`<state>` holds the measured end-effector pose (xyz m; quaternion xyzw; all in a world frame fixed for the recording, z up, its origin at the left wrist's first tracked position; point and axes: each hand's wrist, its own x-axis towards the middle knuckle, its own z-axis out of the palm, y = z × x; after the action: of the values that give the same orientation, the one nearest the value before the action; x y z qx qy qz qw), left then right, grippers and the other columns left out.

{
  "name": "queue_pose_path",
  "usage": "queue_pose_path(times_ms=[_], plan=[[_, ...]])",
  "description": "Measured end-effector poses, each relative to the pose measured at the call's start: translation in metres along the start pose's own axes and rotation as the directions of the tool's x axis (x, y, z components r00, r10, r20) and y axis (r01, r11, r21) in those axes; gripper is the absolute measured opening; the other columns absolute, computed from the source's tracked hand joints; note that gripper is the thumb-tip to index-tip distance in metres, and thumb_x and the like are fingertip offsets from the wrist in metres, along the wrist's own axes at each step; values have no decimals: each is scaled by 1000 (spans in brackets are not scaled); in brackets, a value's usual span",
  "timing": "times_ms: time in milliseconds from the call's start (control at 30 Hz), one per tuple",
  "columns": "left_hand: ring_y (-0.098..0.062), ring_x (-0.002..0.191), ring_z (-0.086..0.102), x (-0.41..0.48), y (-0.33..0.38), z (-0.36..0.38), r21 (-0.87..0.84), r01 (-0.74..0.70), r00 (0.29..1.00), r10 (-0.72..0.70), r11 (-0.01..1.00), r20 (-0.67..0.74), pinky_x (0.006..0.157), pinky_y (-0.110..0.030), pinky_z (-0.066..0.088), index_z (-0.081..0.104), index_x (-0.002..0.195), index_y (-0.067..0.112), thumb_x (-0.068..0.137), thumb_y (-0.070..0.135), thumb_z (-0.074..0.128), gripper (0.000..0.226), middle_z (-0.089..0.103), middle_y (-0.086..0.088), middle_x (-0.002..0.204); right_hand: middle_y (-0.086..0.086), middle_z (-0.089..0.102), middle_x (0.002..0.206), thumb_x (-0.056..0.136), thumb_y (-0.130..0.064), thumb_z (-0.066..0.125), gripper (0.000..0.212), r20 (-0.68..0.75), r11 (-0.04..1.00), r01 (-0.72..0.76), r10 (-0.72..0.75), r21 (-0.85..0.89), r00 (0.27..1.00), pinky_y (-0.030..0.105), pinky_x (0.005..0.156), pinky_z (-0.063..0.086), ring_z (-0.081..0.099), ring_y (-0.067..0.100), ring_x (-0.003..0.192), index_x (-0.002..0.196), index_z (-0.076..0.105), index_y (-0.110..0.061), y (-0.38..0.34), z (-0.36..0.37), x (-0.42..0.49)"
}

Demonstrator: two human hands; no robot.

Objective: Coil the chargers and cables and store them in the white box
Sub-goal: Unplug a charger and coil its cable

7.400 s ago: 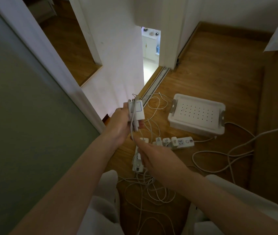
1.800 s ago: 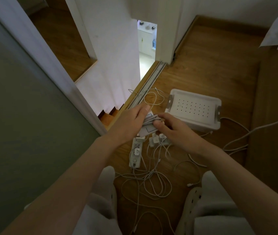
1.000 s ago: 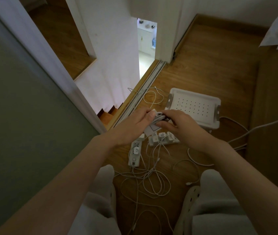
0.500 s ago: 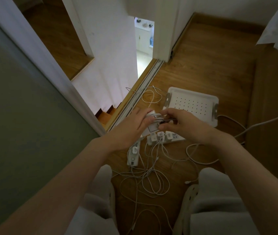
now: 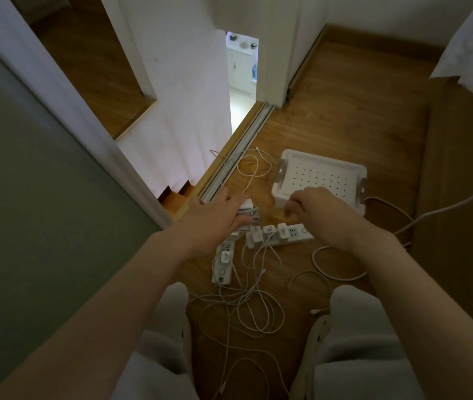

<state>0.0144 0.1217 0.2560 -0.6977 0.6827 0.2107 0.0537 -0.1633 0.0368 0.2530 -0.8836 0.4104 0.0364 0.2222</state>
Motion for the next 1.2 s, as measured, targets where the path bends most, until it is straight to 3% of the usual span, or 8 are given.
queue_pose_path(times_ms=[167,300,500,700,800,933,1100,1200], plan=[[-21,104,50,11,0,8,-28,155,959,-158,987,-236,100,-42,33,29,134,22,99,43,23,41,39,-6,125,-3,56,90,100,-23,35,25,-144,965,-52,91,255,985,15,55,33,45,3,62,108,58,-18,-37,14,-11],[-25,103,52,19,1,19,-409,245,930,-332,879,-157,98,-46,40,34,131,19,99,42,24,40,38,-11,126,2,53,124,97,-7,39,40,-75,947,-20,47,321,996,25,83,40,52,14,102,136,37,-17,-63,36,-20],[-16,89,56,31,6,15,-825,253,902,-432,506,12,69,-28,51,45,125,12,101,42,23,45,51,-14,121,4,53,127,92,0,44,51,-23,940,-1,10,341,1000,25,71,39,56,16,100,138,28,-19,-77,49,-22],[-14,73,57,31,15,6,-990,45,859,-500,-137,109,63,-24,51,59,95,17,100,45,23,46,64,0,69,4,55,121,92,-3,45,52,-50,976,100,-92,192,994,29,72,45,59,20,99,137,26,-22,-82,62,-33],[-21,91,59,24,8,-4,-925,81,927,-313,-372,207,82,-33,51,60,108,17,96,54,24,53,63,-12,97,2,55,116,92,-3,45,45,-58,982,138,-131,130,990,28,67,36,57,22,98,131,34,-21,-75,64,-30],[-17,81,62,18,9,-8,-947,73,956,-248,-313,156,68,-28,56,56,115,18,94,50,35,43,62,-10,97,2,58,113,93,-3,44,41,-50,981,111,-105,157,993,29,71,42,57,21,99,130,43,-22,-62,68,-19],[-10,71,63,16,4,-10,-965,117,914,-405,234,12,56,-18,53,58,94,25,94,56,29,42,65,-4,88,-2,60,106,95,-12,47,22,-90,992,75,-66,98,994,29,85,44,52,16,97,112,57,-22,-38,54,-8],[-7,63,62,14,1,-9,-940,132,907,-422,314,-13,53,-17,48,60,94,19,93,57,30,49,65,-2,80,-2,54,114,94,-21,50,23,-189,993,94,-105,-68,976,28,96,35,41,16,111,116,58,-23,-32,43,-6]])
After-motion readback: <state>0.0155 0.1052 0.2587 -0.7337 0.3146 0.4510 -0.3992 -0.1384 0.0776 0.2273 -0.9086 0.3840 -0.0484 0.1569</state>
